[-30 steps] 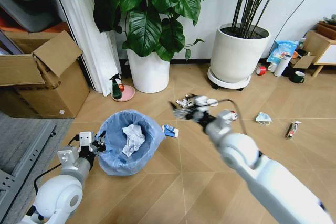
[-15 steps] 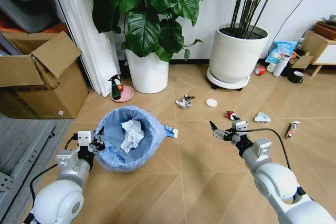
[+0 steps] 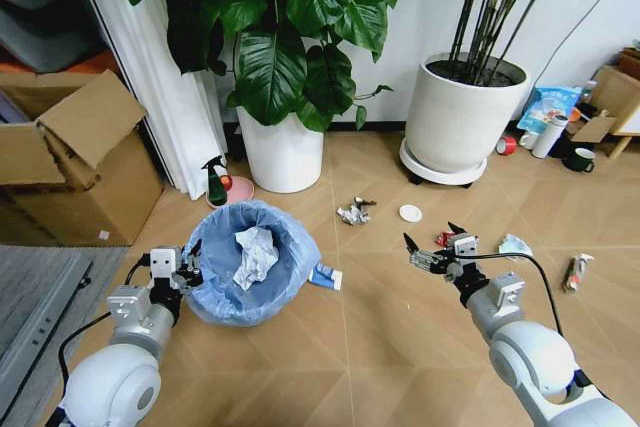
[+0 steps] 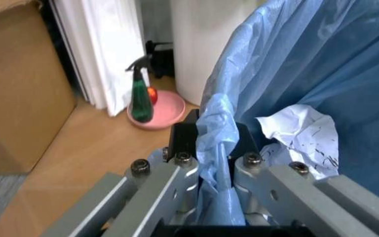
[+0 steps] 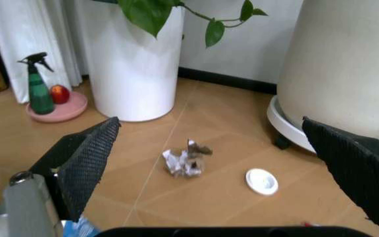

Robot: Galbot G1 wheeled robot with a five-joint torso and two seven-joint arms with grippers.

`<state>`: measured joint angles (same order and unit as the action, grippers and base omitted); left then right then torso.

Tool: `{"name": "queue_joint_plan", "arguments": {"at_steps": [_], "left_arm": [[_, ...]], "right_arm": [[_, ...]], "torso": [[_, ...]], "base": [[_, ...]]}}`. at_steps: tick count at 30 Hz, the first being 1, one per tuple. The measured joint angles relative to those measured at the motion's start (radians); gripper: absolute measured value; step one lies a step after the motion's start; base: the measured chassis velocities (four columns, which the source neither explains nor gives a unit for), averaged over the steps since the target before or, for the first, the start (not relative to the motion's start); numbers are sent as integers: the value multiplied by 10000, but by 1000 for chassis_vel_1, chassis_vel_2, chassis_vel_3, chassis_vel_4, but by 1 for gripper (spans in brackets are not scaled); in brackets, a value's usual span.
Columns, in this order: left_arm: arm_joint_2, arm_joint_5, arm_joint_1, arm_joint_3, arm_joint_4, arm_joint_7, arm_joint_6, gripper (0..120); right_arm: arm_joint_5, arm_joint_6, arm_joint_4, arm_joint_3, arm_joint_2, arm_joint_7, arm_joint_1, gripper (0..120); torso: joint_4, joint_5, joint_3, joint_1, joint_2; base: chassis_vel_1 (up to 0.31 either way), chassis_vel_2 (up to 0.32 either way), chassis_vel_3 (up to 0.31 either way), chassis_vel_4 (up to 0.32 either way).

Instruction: Pick up the trash bin and place the garbage on the floor into it.

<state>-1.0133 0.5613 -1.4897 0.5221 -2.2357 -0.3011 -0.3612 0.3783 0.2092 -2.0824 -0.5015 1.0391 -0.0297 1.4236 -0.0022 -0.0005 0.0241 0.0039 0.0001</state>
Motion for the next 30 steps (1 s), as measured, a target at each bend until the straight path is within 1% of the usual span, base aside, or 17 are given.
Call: {"name": "queue_joint_plan", "arguments": {"at_steps": [4,5,6,10,13,14,15,16,18,19,20,21,22,24,26,27,30], "left_arm": [[-27,-33,-32,-6,-44,6,28,1],[-34,-41,-41,-6,-46,6,34,1],[-38,-51,-49,-6,-52,9,43,1],[-51,-60,-59,-4,-61,13,61,1],[-67,-63,-59,-1,-60,12,68,1],[-85,-65,-60,-1,-61,12,69,1],[-99,-67,-54,-1,-63,13,73,1],[-118,-67,-56,2,-64,13,73,1],[-149,-69,-56,26,-70,6,74,1],[-149,-69,-56,26,-70,6,74,1],[-156,-69,-60,34,-72,5,73,1],[-171,-69,-70,45,-81,3,73,1],[-171,-69,-70,45,-81,3,73,1],[-180,-67,-74,72,-103,-7,73,1],[-180,-50,-71,101,-111,-18,72,1],[-180,-50,-71,101,-111,-18,72,1],[-178,-6,-76,193,-111,-22,72,1]], "right_arm": [[-36,-12,-23,46,7,2,33,100],[-45,-13,-23,75,9,5,43,100],[-64,-16,-23,98,11,9,45,100],[-136,-18,-21,172,7,46,65,100],[-178,-18,6,244,-34,99,90,100],[-203,-19,50,312,-75,123,103,100],[-213,-46,143,431,-165,167,109,100],[-211,-82,257,544,-255,250,112,100],[-200,-285,722,853,-524,632,70,100],[-200,-285,722,853,-524,632,70,100],[-209,-429,1005,1021,-651,886,11,100],[-222,-716,1519,1325,-875,1413,-130,100],[-222,-716,1519,1325,-875,1413,-130,100],[-300,-1045,2349,1988,-1220,2299,-527,100],[-284,-1191,2964,2678,-1396,2669,-987,100],[-284,-1191,2964,2678,-1396,2669,-987,100],[-345,-1354,4217,4205,-1397,3055,-2202,100]], "torso": [[2,-4,0,0,-1],[1,0,0,0,-1],[-2,-5,0,0,-1],[0,0,0,0,-1],[1,-4,0,1,-2],[1,-4,0,1,-1],[-5,-4,0,2,-1],[1,-2,1,2,-2],[-1,-4,1,3,-2],[-1,-4,1,3,-2],[-1,-3,2,4,-3],[-1,0,1,3,-2],[-1,0,1,3,-2],[0,-4,-2,-1,-2],[0,-3,-2,-1,-2],[0,-3,-2,-1,-2],[-1,-1,-3,-2,-2]], "base": [[-250,244,247,-256],[-230,222,230,-247],[-257,253,230,-247],[-257,246,240,-238],[-210,220,226,-220],[-210,221,192,-221],[-223,197,192,-195],[-223,157,166,-195],[-112,129,101,-61],[-78,102,101,-61],[-78,102,10,-70],[0,0,0,0],[0,0,0,0],[23,-14,-35,22],[63,-54,-65,48],[63,-63,-60,51],[12,-21,-20,13]]}}
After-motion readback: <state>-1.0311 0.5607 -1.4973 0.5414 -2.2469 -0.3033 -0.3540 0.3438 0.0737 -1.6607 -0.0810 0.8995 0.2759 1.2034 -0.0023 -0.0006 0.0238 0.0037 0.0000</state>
